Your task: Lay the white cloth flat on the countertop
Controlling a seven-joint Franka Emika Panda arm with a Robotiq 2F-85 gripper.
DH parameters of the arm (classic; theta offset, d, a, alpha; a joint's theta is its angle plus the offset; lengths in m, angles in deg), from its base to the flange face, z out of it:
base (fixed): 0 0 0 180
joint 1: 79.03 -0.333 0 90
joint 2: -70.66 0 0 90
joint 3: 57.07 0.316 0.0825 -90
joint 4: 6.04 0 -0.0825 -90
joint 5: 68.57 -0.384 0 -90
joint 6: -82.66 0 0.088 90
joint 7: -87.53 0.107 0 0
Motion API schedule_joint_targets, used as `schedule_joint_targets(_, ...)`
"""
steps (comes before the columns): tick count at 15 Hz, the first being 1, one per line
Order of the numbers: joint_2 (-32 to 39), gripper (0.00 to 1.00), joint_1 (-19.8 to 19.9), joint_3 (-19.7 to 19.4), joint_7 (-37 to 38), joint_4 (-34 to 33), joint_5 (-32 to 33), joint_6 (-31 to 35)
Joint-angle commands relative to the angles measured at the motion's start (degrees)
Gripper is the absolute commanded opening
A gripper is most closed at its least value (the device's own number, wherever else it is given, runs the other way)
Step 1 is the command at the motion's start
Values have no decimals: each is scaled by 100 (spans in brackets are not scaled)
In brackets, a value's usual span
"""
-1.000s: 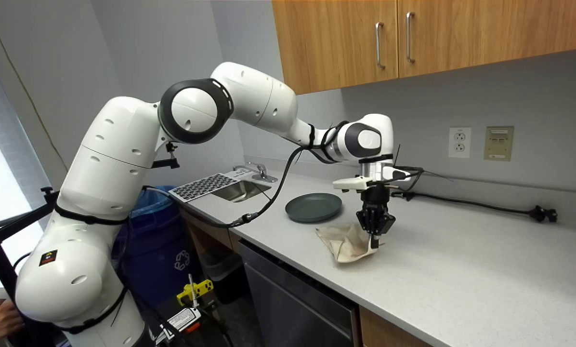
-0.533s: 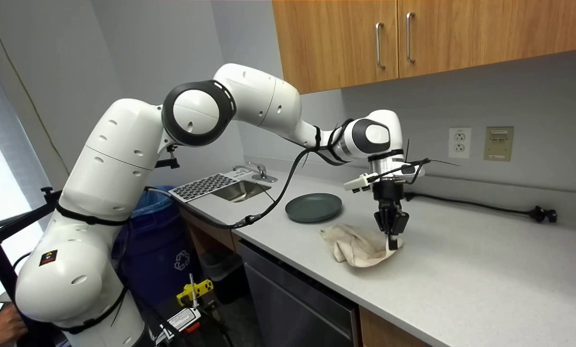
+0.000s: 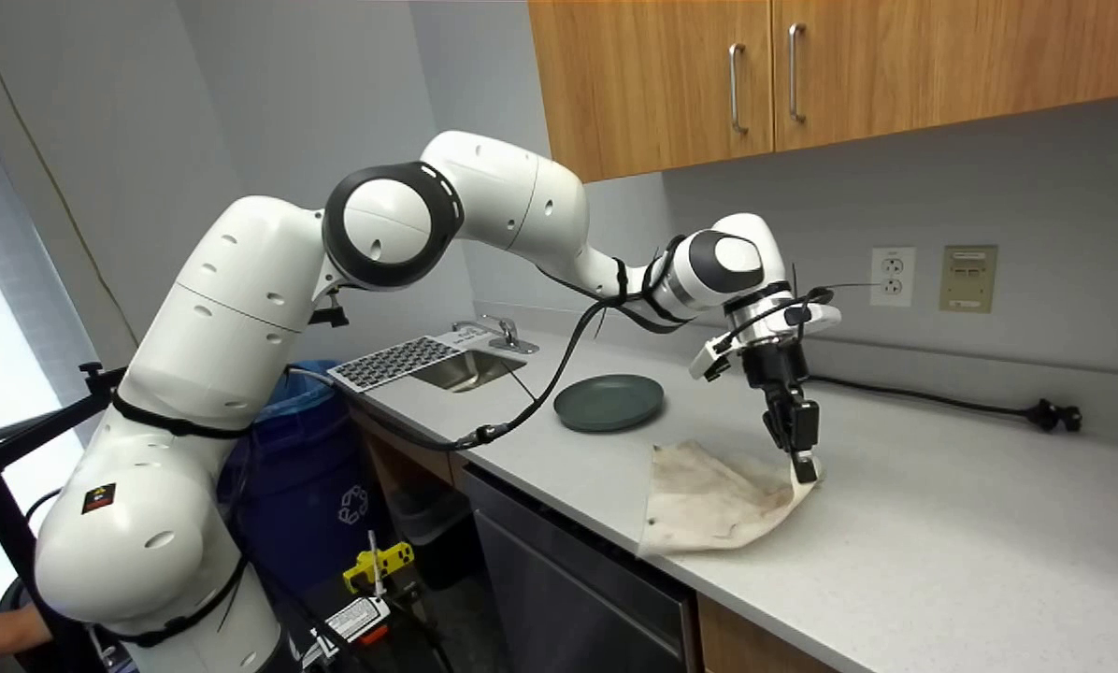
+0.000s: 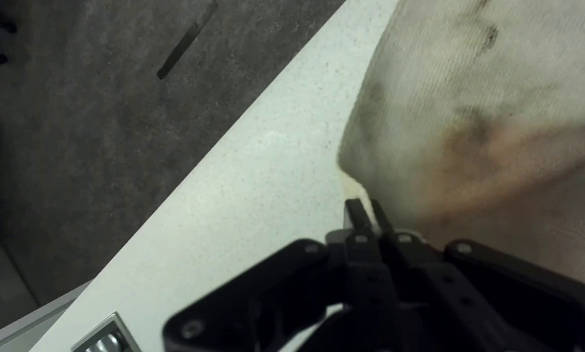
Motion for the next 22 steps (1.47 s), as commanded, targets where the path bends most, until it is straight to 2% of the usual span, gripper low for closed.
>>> schedule_joint_targets(1, 207, 1, -191, -247, 427, -237, 458, 79)
schedule_joint_targets(6, 228, 1, -207, -235, 664, -230, 757, 84)
schedule_joint_targets(7, 226, 27, -191, -211, 696, -226, 726, 79)
schedule_joint_targets(8, 227, 29, -174, -189, 702, -226, 684, 71)
schedule_joint_targets(9, 227, 35, -153, -164, 707, -221, 637, 91)
schedule_joint_targets(13, 227, 66, -99, -110, 737, -188, 556, 348)
schedule_joint_targets(16, 190, 88, 126, 172, 228, -125, 154, 771)
schedule_joint_targets(17, 185, 83, -3, 312, 104, -271, -32, 599)
schedule_joint_targets(18, 192, 62, 31, 438, -55, -272, -274, 705)
schedule_joint_targets(20, 204, 56, 70, 656, -383, -314, -718, 774)
schedule_joint_targets(22, 198, 42, 95, 878, -753, -294, -1128, 815)
